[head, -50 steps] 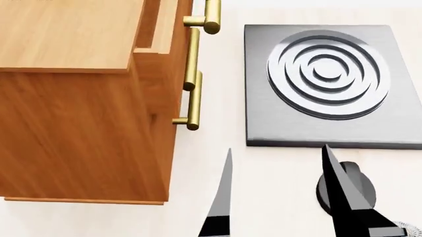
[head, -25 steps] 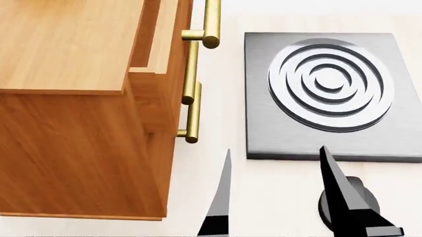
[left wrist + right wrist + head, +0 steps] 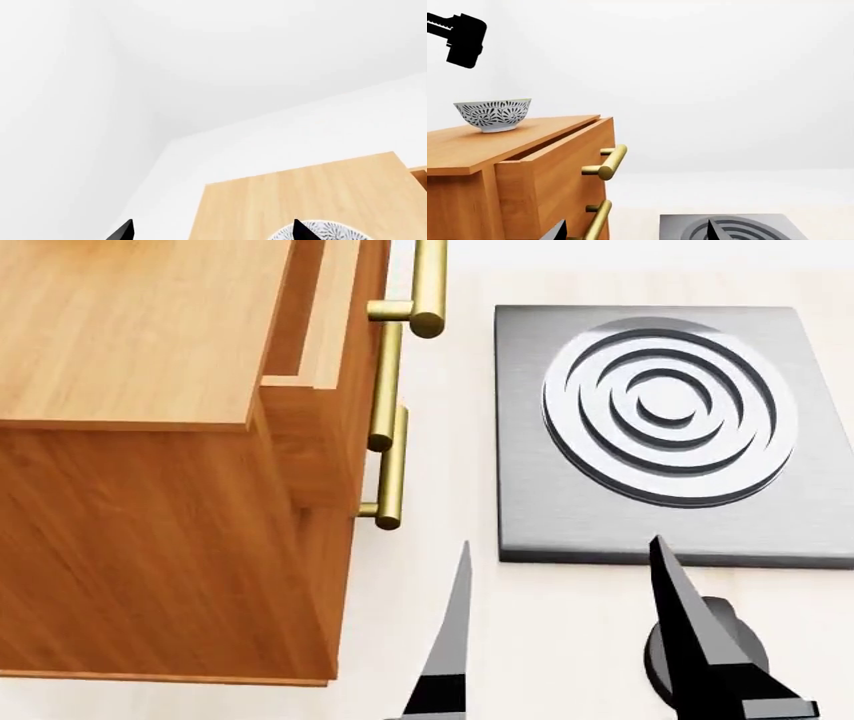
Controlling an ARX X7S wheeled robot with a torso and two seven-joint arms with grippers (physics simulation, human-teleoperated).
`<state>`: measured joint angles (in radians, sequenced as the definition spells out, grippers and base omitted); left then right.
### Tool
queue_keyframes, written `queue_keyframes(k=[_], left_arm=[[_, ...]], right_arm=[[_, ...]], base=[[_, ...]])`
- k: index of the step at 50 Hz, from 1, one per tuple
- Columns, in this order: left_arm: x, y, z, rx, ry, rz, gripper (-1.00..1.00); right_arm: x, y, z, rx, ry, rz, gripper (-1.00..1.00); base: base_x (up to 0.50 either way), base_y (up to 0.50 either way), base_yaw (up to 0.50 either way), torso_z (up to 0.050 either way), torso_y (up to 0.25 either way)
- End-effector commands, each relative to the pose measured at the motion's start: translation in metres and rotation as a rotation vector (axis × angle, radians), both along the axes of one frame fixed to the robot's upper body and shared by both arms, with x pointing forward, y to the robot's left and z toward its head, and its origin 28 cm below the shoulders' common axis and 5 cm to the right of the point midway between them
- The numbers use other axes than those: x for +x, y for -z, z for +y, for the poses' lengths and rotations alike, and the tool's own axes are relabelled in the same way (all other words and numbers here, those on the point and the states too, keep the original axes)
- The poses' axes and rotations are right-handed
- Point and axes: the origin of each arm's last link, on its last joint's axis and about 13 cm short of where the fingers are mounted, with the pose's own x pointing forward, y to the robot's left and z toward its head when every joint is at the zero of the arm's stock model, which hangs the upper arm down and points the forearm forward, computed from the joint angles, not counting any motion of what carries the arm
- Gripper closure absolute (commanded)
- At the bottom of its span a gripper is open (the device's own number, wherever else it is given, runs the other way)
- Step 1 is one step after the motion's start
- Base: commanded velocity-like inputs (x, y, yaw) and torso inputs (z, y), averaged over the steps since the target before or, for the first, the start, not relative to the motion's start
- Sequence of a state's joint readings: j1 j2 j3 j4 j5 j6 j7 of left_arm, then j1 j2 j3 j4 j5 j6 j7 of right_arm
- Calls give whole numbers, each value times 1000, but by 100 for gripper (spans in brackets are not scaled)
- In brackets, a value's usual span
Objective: Pick the akita bowl on the wooden cabinet and place it on the plate.
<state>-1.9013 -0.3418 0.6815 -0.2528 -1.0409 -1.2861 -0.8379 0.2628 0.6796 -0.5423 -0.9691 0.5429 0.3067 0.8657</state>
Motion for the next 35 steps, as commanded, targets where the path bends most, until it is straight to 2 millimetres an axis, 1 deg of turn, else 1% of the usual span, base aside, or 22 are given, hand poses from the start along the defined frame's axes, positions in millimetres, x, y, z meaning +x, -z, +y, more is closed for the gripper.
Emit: queue_keyframes(k=[1,6,8,15,18,21,27,30,35], left_arm=[[1,-10,-4,10,8,-6,-100],[1,-22,-11,31,21,-18,-100],[2,-24,-12,36,22,-18,-100],[15,-29,-16,13,85,11,-100],[23,-31,-18,7,113,20,-100],[27,-33,-19,-4,158,38,-100],[38,-43,-18,16,164,41,-100],[43,-46,-16,-16,194,50,-100],[52,-52,-14,-23,191,65,-100]], right_arm=[[0,0,0,4,-2,3,-100],[0,0,0,4,-5,4,-100],[0,0,1,3,-6,5,-100],[0,1,1,0,-8,8,-100],[0,1,1,-1,-8,6,-100],[0,1,1,0,-8,7,-100],[0,2,1,-2,-9,8,-100],[0,2,1,-5,-8,8,-100],[0,1,1,-7,-6,8,-100]], base=[[0,0,0,0,0],[0,0,0,0,0],[0,0,0,0,0],[0,0,0,0,0],[0,0,0,0,0],[0,0,0,0,0],[0,0,0,0,0],[0,0,0,0,0],[0,0,0,0,0]])
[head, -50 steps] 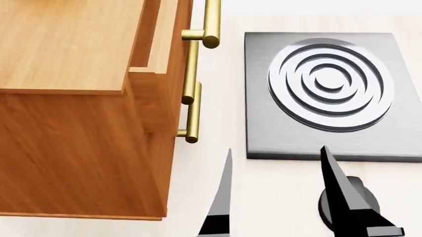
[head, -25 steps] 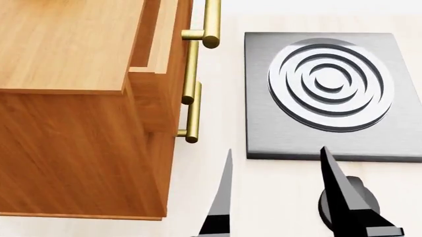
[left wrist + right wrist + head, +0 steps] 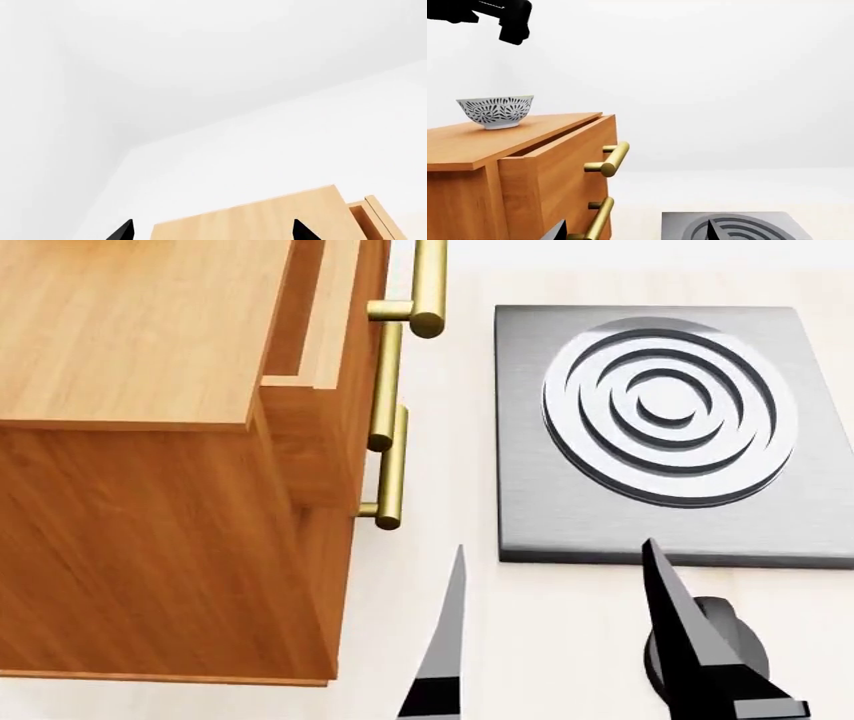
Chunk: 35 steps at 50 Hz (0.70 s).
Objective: Pick the akita bowl on the wooden cabinet and place it on the plate.
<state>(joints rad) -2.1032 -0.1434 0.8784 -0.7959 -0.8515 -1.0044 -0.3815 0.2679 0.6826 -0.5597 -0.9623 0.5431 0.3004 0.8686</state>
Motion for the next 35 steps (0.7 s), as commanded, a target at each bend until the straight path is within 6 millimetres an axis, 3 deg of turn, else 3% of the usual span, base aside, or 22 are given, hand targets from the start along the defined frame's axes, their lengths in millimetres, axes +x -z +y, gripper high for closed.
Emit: queue_keyframes(k=[1,20,24,35], left_arm=[[16,-14,5,-7,28,19,-100],[-5,-23,20,47,-71,215,-100],[-9,-29,19,58,20,236,-100],[-28,-35,26,-166,133,376,-100]], right_arm=[[1,1,0,-4,0,3,-100],[1,3,0,-3,-3,11,-100],[1,3,0,-3,-2,11,-100],[2,4,1,-6,-5,15,-100]], base=[[0,0,0,0,0],[0,0,0,0,0],[0,0,0,0,0],[0,0,0,0,0]])
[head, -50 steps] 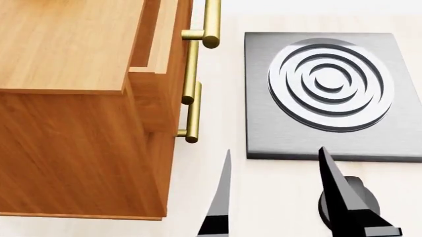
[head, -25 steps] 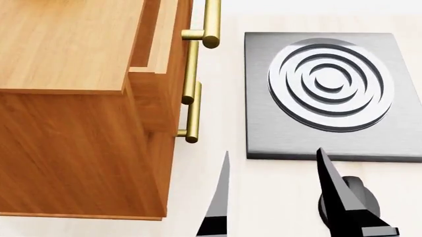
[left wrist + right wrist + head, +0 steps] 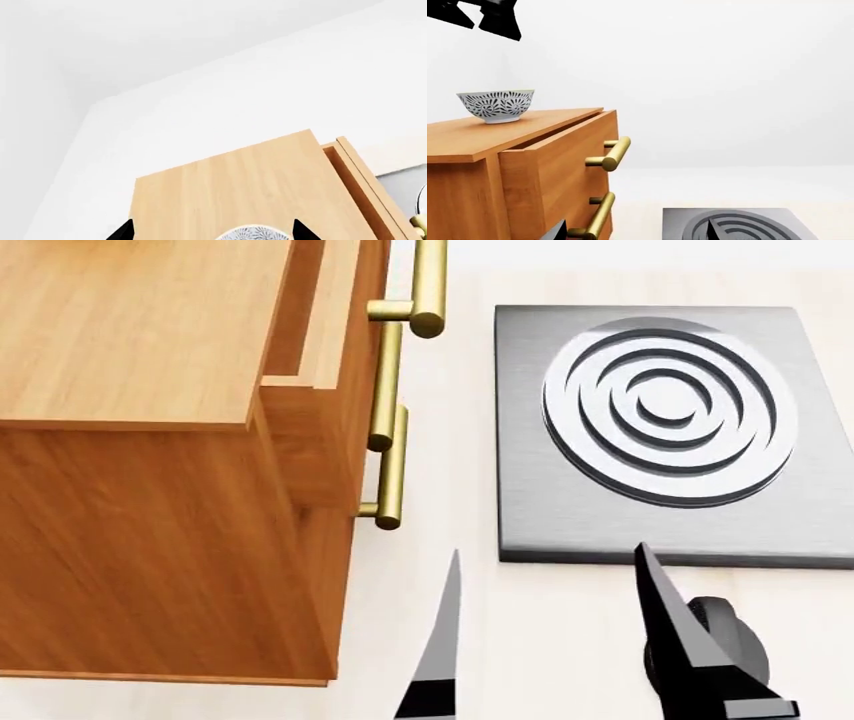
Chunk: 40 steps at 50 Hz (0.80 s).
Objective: Pick the akita bowl on the wooden cabinet and place it on the plate.
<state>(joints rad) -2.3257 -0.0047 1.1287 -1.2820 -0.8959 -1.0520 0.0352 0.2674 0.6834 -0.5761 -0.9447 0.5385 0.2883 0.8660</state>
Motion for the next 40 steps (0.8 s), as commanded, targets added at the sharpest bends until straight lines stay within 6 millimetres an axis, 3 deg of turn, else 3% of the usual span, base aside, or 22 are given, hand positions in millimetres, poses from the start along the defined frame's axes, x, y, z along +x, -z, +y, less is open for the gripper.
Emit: queue_keyframes(k=[1,6,18,20,21,23,32,40], left_arm=[[-17,-6,10,-151,56,129,-100],[-21,-6,13,-228,47,167,-100],[-25,1,12,-209,-48,257,-100],[-25,1,12,-196,-40,259,-100],[-25,0,7,-173,60,272,-100],[-26,-1,17,-79,-99,258,-100],[-29,1,27,-114,-169,293,-100],[-8,25,23,-189,-154,314,-100]], right_arm=[[1,1,1,-1,-2,3,-100],[1,1,1,-2,-5,4,-100],[1,1,2,-5,-8,4,-100],[1,1,2,-6,-8,5,-100],[1,1,2,-5,-9,6,-100],[1,2,2,-5,-10,6,-100],[3,6,2,0,-10,14,-100],[6,12,2,-4,-9,33,-100]], base=[[0,0,0,0,0],[0,0,0,0,0],[0,0,0,0,0],[0,0,0,0,0],[0,0,0,0,0],[0,0,0,0,0],[0,0,0,0,0],[0,0,0,0,0]])
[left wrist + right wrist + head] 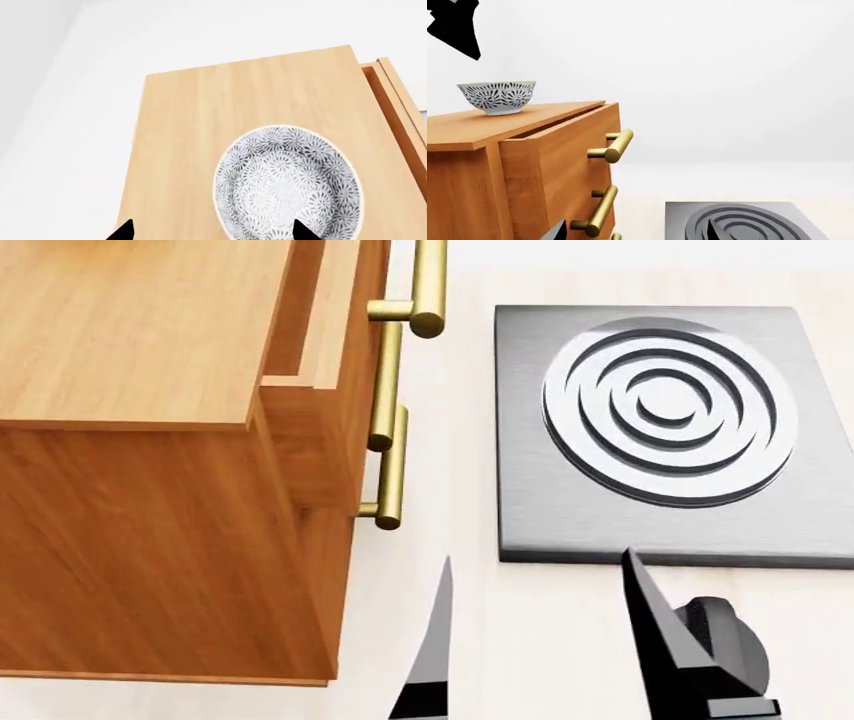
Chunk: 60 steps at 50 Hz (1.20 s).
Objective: Pick the akita bowl on the wooden cabinet and place it on the plate.
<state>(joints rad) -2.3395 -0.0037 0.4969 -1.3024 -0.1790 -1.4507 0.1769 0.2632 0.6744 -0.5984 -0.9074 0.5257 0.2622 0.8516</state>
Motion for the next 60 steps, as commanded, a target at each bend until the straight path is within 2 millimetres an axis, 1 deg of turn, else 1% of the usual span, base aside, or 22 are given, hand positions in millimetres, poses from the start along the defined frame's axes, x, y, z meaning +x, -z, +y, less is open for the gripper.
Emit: queue_keyframes(k=[1,2,6,9,15,31,36,37,39,41,42,44,49,50,54,60], left_arm=[[18,24,-2,-50,-22,45,-100],[22,29,-4,-61,-9,52,-100],[29,38,-8,-93,5,63,-100],[32,41,-11,-128,25,62,-100],[33,43,-13,-155,22,64,-100],[35,49,-10,-133,-1,89,-100],[34,55,-7,-59,14,171,-100],[30,49,0,-57,3,160,-100],[28,46,5,-12,-4,170,-100],[28,46,7,8,-16,180,-100],[29,44,6,13,23,161,-100],[28,47,4,18,1,187,-100],[29,45,5,68,-6,167,-100],[30,44,7,115,-24,160,100],[30,45,6,92,-53,154,100],[31,44,7,125,-58,136,100]], right_arm=[[3,6,0,-7,1,18,-100],[3,8,1,-19,4,20,-100],[4,12,1,-28,6,30,-100],[4,12,1,-33,10,32,-100],[5,15,0,-33,14,40,-100],[5,16,1,-35,10,44,-100],[5,16,1,-35,11,44,-100],[5,16,1,-35,11,44,-100],[6,16,1,-37,11,45,-100],[5,15,1,-35,11,44,-100],[5,15,1,-35,11,44,-100],[5,15,1,-35,11,43,-100],[5,15,1,-35,12,41,-100],[5,15,1,-35,12,42,-100],[6,16,1,-35,13,44,-100],[6,17,1,-36,12,45,-100]], base=[[0,0,0,0,0],[0,0,0,0,0],[0,0,0,0,0],[0,0,0,0,0],[0,0,0,0,0],[0,0,0,0,0],[0,0,0,0,0],[0,0,0,0,0],[0,0,0,0,0],[0,0,0,0,0],[0,0,0,0,0],[0,0,0,0,0],[0,0,0,0,0],[0,0,0,0,0],[0,0,0,0,0],[0,0,0,0,0]])
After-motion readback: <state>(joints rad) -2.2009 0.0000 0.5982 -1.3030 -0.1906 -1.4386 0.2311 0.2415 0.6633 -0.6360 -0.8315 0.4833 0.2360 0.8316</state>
